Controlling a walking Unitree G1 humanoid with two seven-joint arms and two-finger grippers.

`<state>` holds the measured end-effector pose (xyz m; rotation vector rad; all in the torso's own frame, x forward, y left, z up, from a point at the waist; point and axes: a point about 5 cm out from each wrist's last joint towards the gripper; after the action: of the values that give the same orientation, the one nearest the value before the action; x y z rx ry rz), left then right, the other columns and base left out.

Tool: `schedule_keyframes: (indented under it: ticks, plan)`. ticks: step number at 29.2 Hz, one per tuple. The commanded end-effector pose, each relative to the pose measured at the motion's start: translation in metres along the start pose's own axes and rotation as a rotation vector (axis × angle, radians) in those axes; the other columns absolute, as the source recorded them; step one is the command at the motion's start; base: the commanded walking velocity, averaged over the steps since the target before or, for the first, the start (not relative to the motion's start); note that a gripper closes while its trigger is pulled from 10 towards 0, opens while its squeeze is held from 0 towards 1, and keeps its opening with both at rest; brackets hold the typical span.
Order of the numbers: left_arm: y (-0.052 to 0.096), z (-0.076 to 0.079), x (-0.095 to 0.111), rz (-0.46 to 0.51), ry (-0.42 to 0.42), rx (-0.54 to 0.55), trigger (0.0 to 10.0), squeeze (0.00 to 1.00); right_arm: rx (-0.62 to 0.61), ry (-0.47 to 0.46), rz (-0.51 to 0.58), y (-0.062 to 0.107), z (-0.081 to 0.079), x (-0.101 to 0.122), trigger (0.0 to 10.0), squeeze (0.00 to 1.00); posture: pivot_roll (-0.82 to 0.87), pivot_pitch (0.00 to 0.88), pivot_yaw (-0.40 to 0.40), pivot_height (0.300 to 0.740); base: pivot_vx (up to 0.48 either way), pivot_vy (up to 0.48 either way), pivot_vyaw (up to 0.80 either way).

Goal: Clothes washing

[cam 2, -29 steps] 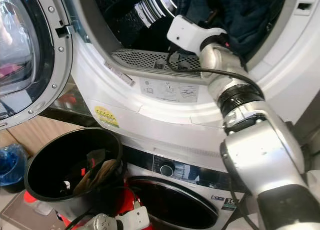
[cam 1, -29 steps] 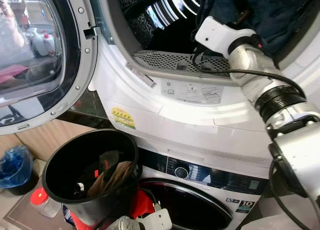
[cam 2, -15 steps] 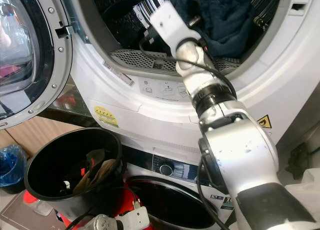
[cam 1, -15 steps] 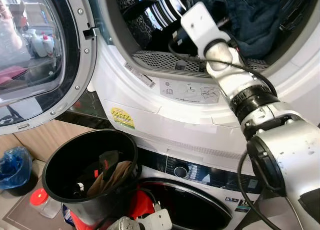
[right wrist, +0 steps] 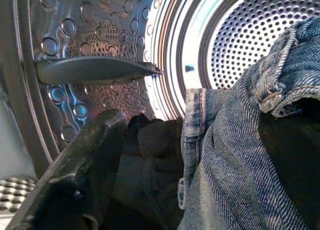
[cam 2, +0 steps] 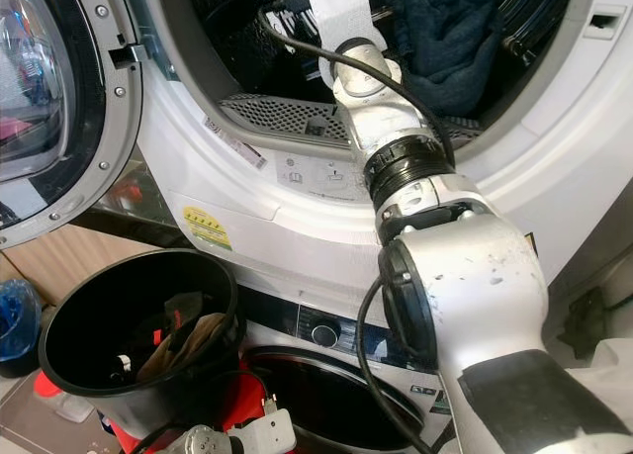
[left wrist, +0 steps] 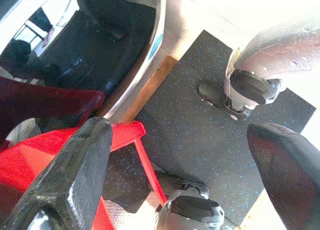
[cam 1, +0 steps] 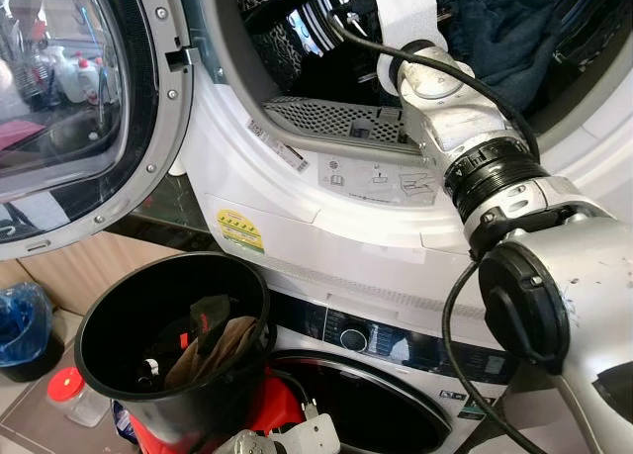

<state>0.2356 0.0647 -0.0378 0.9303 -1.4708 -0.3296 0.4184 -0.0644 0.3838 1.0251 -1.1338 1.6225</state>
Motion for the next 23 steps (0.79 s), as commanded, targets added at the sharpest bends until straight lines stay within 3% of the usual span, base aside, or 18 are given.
schedule_keyframes:
  ticks: [1, 5, 8, 10, 23]
  plan:
    - [0.001, -0.001, -0.004, -0.021, 0.011, 0.008, 10.0, 0.00, 0.013, -0.064, 0.071, 0.000, 0.005, 0.019, 10.0, 0.00, -0.02, 0.005, 0.047, 0.740, 0.000, 0.000, 0.00]
    - [0.001, -0.002, -0.002, -0.021, 0.005, 0.002, 10.0, 0.00, 0.042, -0.113, 0.099, 0.001, 0.017, 0.018, 10.0, 0.00, -0.05, 0.023, 0.070, 0.740, 0.000, 0.000, 0.00]
    - [0.002, -0.004, -0.002, -0.022, 0.003, 0.002, 10.0, 0.00, 0.041, -0.095, 0.090, 0.002, 0.026, 0.011, 10.0, 0.00, -0.06, 0.027, 0.075, 0.740, 0.000, 0.000, 0.00]
    - [0.002, -0.005, -0.002, -0.022, 0.001, 0.000, 10.0, 0.00, 0.029, -0.120, 0.093, 0.004, 0.041, 0.005, 10.0, 0.00, -0.08, 0.036, 0.090, 0.740, 0.000, 0.000, 0.00]
    - [0.002, -0.006, -0.001, -0.024, -0.002, -0.003, 10.0, 0.00, 0.173, -0.123, 0.057, 0.014, 0.054, -0.024, 10.0, 0.00, -0.11, 0.044, 0.112, 0.740, 0.000, 0.000, 0.00]
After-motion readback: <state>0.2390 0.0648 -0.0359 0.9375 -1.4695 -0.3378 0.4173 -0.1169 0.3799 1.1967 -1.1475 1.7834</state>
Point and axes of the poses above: a point about 5 cm out from each wrist's last joint towards the gripper, its own y axis pointing back from the gripper into the wrist, its own x axis along the axis of the wrist's last joint, z = x × y, and after that the axes turned 4 degrees about -y, right-handed
